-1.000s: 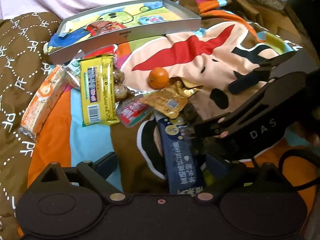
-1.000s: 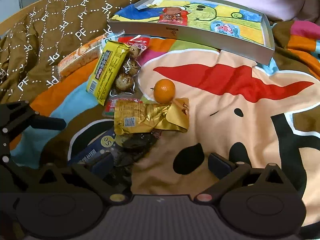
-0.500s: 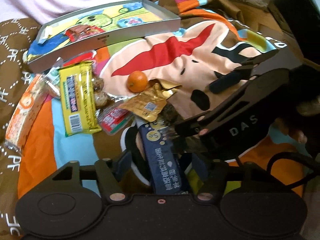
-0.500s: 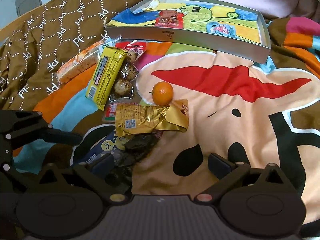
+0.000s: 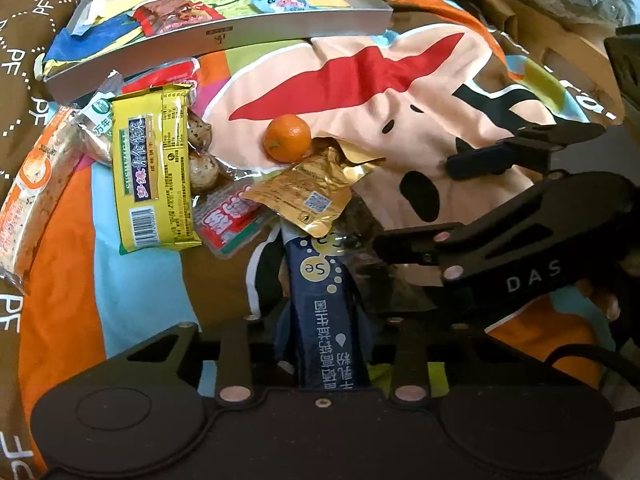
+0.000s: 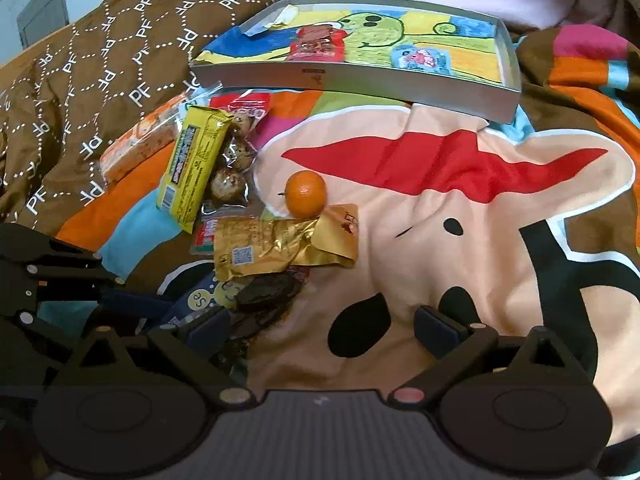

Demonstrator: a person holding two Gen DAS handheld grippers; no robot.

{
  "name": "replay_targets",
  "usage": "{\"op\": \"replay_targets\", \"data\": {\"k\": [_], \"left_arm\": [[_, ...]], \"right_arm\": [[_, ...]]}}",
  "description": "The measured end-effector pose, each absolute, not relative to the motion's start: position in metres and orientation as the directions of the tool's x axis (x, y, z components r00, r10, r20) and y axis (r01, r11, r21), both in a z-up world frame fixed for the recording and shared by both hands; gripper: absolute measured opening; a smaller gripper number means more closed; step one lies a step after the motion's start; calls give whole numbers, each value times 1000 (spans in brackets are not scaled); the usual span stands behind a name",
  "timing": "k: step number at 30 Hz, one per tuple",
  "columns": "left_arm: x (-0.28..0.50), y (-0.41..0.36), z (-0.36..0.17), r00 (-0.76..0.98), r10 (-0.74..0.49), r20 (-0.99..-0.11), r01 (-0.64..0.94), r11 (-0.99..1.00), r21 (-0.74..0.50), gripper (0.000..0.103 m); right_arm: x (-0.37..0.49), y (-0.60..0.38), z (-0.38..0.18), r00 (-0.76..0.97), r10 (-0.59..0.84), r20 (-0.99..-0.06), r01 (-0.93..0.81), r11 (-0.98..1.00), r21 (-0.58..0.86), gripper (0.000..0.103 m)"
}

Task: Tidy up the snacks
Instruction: 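Lower the left tool onto the dark blue stick pack while the right tool lowers onto the brown meat strip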

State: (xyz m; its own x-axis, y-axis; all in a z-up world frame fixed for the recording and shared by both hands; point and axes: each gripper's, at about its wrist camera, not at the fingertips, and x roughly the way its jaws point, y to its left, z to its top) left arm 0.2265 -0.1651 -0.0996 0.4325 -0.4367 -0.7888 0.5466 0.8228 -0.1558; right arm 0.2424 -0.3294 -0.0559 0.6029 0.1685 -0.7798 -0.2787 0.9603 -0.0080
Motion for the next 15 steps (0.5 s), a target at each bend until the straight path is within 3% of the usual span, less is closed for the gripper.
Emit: {"op": "replay_targets", "data": {"k": [5, 10, 15], "left_arm": [[235, -160, -92, 426, -376, -823, 573, 816, -76, 29], [243, -141, -85, 403, -345, -848, 554, 829, -73, 29], [254, -123, -86, 422, -335, -842, 478, 872, -107, 29]], "right_arm": [[242, -329, -56, 607, 167, -777, -271, 963, -5, 100], [241, -324, -53, 609, 205, -766, -271, 962, 42, 98], [240, -306, -60, 585, 226, -779, -296, 954, 54, 88]]}}
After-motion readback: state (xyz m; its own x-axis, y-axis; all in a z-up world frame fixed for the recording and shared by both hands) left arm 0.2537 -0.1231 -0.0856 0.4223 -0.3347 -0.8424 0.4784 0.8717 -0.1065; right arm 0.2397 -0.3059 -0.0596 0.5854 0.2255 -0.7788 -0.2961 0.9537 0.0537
